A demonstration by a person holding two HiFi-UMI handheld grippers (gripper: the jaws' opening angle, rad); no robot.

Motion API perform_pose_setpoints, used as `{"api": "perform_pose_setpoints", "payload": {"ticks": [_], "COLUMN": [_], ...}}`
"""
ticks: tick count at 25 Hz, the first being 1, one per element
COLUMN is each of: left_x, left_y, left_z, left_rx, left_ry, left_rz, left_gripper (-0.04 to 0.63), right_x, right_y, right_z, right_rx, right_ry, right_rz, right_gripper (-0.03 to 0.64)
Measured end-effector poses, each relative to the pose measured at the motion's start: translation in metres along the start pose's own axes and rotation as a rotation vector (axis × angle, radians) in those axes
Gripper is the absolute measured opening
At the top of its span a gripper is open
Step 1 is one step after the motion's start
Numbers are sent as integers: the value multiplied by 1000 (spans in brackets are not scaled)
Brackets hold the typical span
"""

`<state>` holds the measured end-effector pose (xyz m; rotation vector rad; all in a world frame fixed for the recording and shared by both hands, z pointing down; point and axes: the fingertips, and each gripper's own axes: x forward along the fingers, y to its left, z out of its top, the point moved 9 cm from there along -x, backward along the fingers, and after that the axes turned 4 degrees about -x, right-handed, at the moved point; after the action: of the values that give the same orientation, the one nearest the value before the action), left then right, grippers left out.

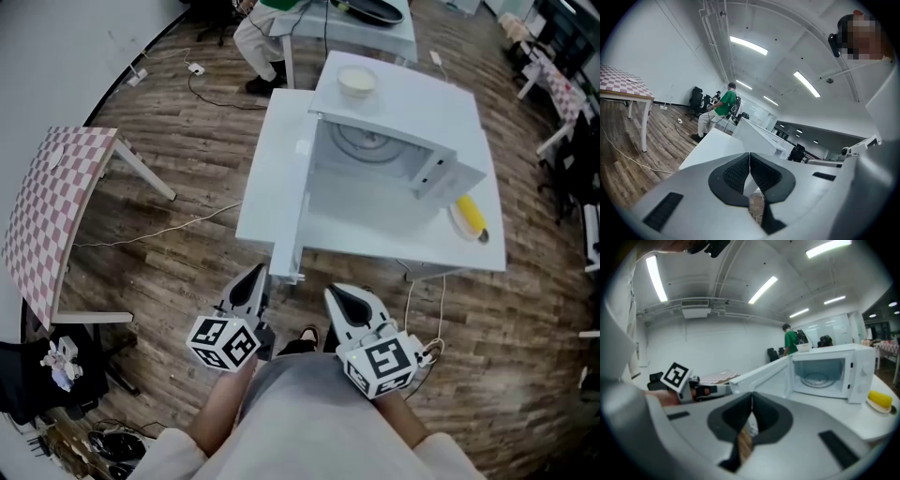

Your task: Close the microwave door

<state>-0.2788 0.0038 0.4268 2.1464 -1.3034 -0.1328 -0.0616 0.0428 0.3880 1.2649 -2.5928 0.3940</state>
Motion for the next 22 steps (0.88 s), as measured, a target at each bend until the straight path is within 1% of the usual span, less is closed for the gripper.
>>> {"api": "perform_pose_setpoints", "payload": {"ticks": [7, 22], "left_x": [2, 9], "left_y": [-4, -22], "left_z": [-4, -13], "left_rx": [-8, 6], "left_ry": [9, 45], "left_rz": [-6, -56], "left_gripper": [18, 18], "right_x": [-2, -12], "right_y": [-5, -10], "right_z": [0, -2], "right_rx": [9, 16], "right_ry": [-8, -18], "right_rz": [-10, -33], "right_gripper": [23, 23]}}
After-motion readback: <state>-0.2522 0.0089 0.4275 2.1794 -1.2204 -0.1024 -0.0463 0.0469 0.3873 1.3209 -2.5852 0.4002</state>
